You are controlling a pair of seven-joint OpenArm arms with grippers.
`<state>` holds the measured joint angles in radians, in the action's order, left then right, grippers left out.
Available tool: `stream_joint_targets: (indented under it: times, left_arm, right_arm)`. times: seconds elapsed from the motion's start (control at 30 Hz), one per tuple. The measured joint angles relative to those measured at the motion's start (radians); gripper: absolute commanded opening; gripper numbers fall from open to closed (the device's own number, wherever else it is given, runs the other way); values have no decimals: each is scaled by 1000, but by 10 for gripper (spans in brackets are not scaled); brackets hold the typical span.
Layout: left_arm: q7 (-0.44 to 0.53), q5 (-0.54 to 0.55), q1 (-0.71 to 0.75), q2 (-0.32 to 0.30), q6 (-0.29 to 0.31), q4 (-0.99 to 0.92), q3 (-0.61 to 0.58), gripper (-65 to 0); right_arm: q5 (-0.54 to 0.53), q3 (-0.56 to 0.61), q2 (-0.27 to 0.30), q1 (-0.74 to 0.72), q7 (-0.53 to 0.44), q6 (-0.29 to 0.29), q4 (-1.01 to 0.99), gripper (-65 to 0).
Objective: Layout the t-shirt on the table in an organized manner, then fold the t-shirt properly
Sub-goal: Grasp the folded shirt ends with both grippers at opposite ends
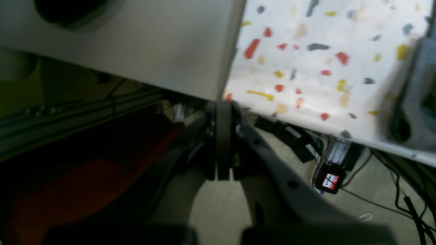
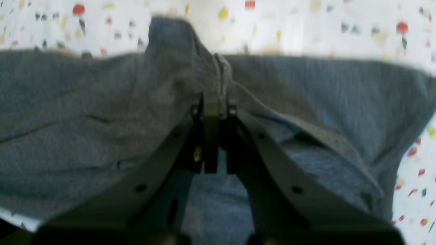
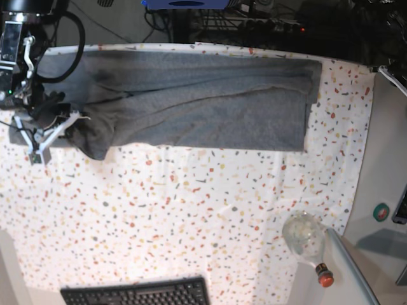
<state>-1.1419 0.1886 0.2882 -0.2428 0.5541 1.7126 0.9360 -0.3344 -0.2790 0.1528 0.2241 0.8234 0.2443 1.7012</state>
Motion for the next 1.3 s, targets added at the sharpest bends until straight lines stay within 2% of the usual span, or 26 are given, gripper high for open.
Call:
stream_joint_targets:
  times: [0.2,0.5,0.63,0.7,0.73,0.8,0.87,0.93,1.0,1.1,1.3]
  left_arm:
    - [0,3,-1,-2,0,0,-1,-650]
    - [1,4,-3,-4,0,0,-64,-650]
    - [0,0,-2,-5,0,0,-66,-650]
    - [1,0,-3,-4,0,0,-67,-650]
    - [1,4,-3,-4,0,0,-67,-650]
    - [20,-9,-2,-5,0,0,-67,-650]
    - [86,-11,9,-8,0,0,-66,-650]
    - [108,-6,11,-6,0,0,-66,-650]
    - [115,0,26,-7,0,0,-68,-650]
    - [106,-5,42,-6,0,0,-67,-650]
    - [114,-2,39,-7,0,0,-67,-650]
  right_arm:
    - [2,-17,-28,138,4,0,66,-650]
    - [9,-13,-106,190,5,0,89,-650]
    - [5,-11,-109,189,4,0,92,-348]
    - [7,-11,-109,193,14,0,109,-266]
    - [8,-15,-109,199,19,0,132,-252]
    - [8,-16,-106,218,22,-2,209,-263]
    - [-1,-17,-106,235,8,2,274,-287]
    - [-2,-22,-103,234,9,3,272,-338]
    - [1,-63,-109,219,16,3,238,-447]
    - [8,-109,-106,206,11,0,190,-650]
    - [4,-143,-109,209,16,0,45,-650]
